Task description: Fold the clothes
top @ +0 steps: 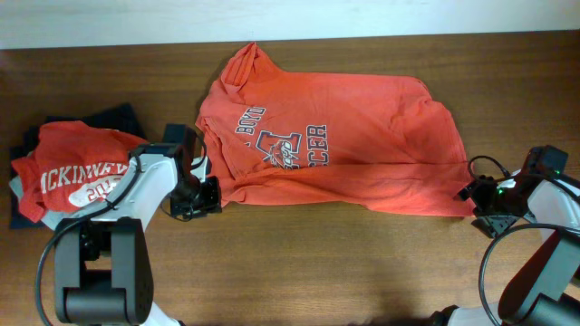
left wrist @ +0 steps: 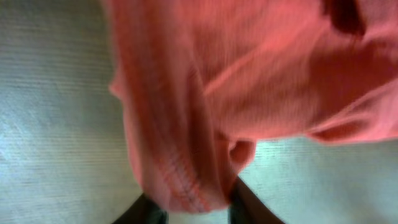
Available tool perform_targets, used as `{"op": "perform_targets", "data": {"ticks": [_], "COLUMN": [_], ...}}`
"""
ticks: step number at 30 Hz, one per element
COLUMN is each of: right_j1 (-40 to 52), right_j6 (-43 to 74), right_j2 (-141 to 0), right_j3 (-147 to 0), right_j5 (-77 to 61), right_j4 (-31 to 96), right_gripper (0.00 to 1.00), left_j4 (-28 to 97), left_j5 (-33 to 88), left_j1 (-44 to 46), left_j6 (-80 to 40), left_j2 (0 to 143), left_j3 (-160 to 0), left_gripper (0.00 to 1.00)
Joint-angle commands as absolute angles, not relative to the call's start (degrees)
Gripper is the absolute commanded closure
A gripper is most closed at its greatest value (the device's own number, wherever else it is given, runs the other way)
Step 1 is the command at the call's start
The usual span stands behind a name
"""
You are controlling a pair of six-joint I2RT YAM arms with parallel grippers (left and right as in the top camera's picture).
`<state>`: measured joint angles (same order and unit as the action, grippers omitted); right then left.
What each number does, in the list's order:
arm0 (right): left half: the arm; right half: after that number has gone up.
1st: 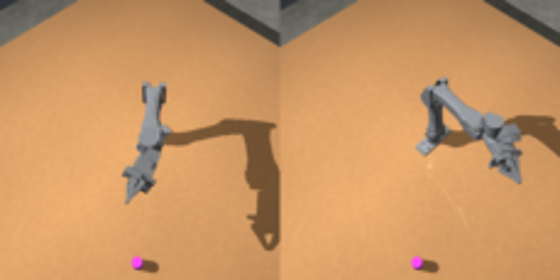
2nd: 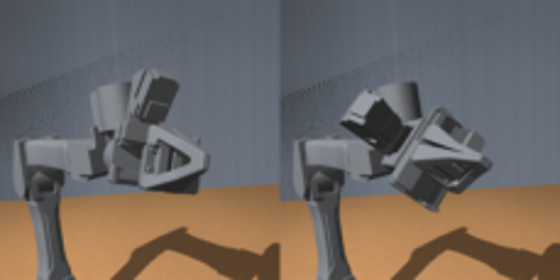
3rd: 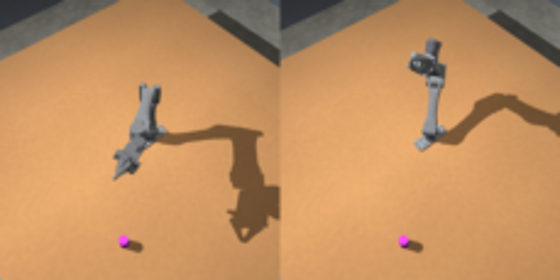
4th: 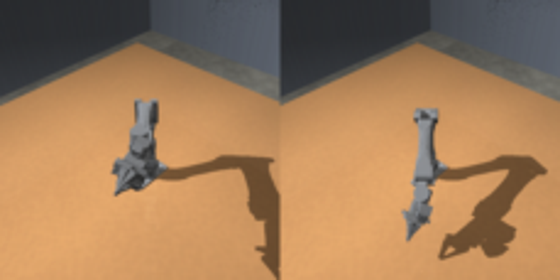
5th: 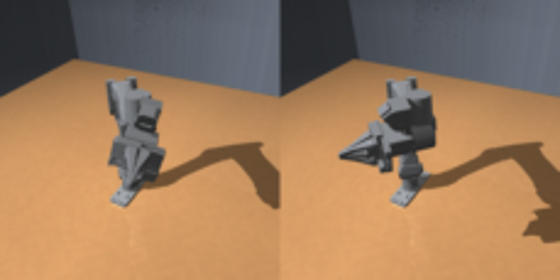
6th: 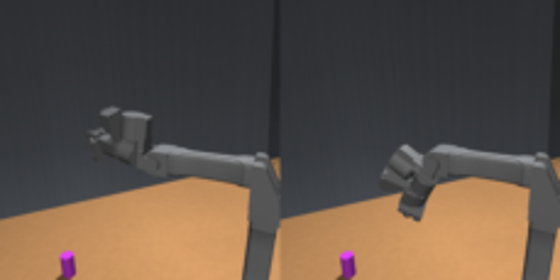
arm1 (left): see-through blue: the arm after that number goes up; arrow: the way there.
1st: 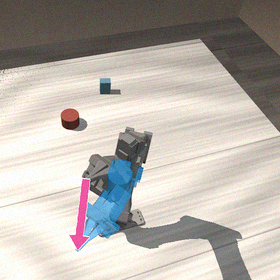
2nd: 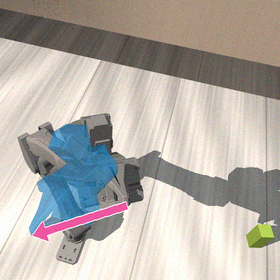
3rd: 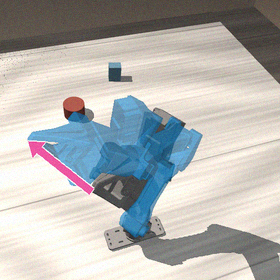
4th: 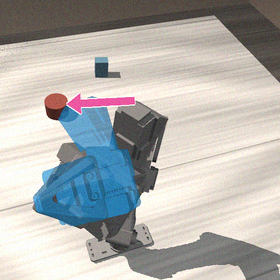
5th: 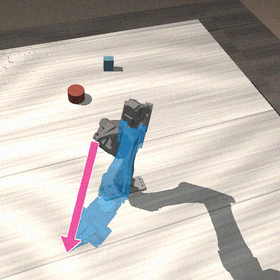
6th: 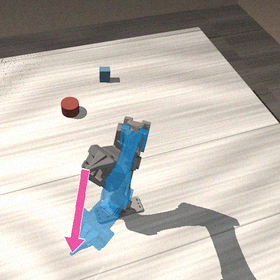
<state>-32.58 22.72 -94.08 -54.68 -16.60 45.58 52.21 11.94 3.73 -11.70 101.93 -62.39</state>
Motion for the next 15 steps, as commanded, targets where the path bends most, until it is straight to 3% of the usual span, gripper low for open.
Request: {"op": "perform_targets", "data": {"ticks": [1, 4, 6, 15], "right_j1": [-32.2, -32.2, -32.2, -32.0], "right_j6": [23.0, 23.0, 23.0, 22.7], "right_j2": [-94.3, -94.3, -94.3, -94.9], "right_j3": [-54.3, -54.3, -54.3, -54.2], "right_j5": [-17.4, -17.4, -17.4, -17.9], "right_j4": [44.9, 45.0, 44.9, 44.8], "right_gripper": [0.28, 0.28, 0.28, 0.29], "left_j4": [49.4, 48.2, 47.9, 50.1], "left_j5": [7.4, 5.7, 5.7, 0.3], "left_j1": [3.7, 3.7, 3.7, 1.6], "left_j6": [-12.4, -12.4, -12.4, -12.9], "left_j2": [102.3, 102.3, 102.3, 102.3], "left_j3": [-62.0, -62.0, -62.0, -63.0], "left_gripper": [0.74, 0.79, 0.99, 1.0]}}
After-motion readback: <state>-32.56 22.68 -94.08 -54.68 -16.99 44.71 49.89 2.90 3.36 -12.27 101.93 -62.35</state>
